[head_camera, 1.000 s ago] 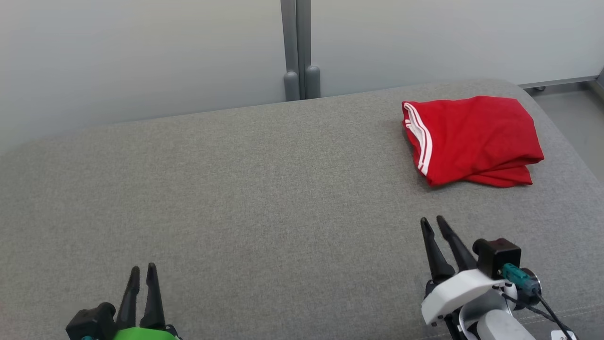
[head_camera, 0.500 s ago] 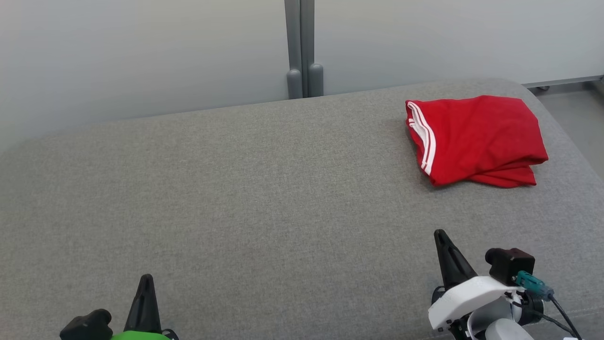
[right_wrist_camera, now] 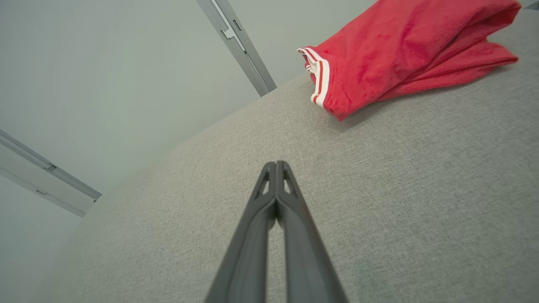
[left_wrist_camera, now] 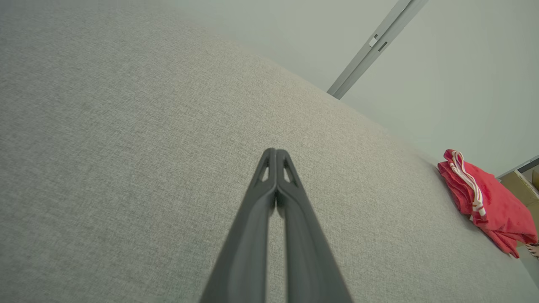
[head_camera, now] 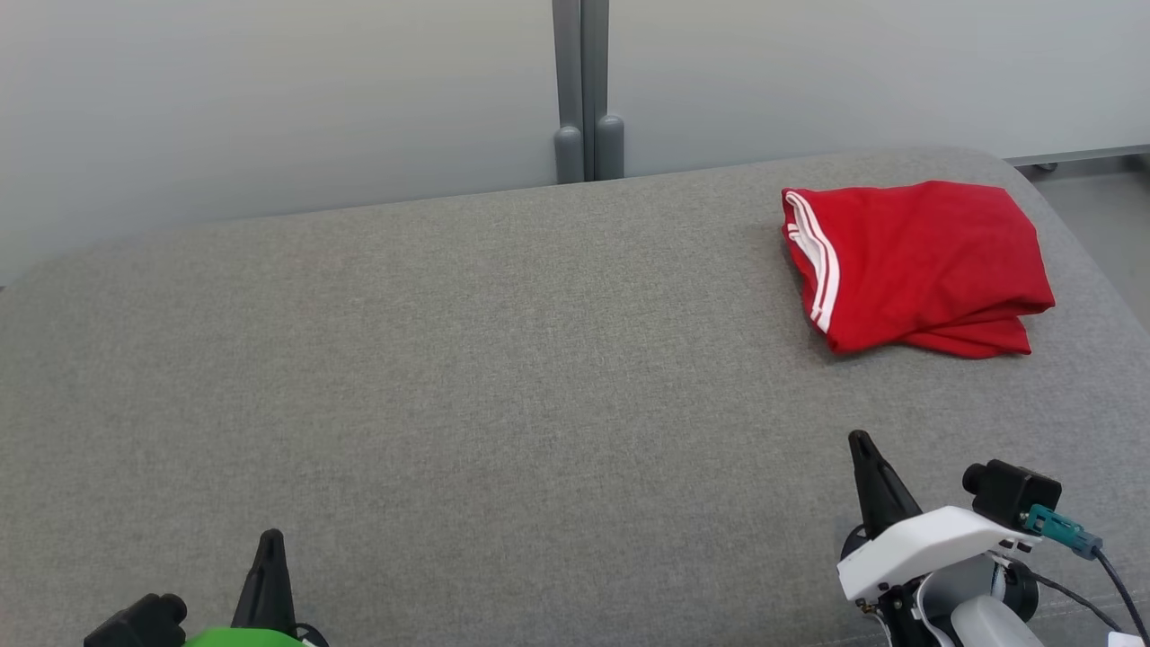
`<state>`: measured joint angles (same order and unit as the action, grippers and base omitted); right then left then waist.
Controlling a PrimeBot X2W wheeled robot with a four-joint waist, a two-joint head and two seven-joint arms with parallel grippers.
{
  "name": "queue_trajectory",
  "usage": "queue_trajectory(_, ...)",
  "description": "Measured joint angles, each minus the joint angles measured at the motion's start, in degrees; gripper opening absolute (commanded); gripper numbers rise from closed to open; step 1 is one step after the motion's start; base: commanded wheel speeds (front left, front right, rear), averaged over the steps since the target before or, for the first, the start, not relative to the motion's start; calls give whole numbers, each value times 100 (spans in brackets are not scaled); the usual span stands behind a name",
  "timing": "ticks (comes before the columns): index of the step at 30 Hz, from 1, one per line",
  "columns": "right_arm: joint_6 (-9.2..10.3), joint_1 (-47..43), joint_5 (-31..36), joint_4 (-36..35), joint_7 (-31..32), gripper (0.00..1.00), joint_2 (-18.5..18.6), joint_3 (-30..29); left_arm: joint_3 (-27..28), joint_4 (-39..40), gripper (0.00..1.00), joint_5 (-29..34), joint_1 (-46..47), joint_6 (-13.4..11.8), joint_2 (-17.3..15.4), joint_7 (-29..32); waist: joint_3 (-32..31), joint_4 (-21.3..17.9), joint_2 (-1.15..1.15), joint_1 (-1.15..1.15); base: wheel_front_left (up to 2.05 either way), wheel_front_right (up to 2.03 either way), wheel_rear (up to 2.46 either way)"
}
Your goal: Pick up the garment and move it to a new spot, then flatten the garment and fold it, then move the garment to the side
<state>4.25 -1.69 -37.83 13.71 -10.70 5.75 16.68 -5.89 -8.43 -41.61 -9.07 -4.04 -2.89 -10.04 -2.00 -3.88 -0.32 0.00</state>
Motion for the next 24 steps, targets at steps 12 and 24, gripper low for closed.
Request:
queue_trajectory(12,-166,9,-898,-2,227,0,-9,-341,113,-59,0,-806,206,157,0,257,36,62,0,0,0,0,0)
queue_trajectory(24,-320,69,-1736,3,459,0,-19,-638,234,-192,0,-1551,359,289,-2,468,68,119,1,0,0,0,0)
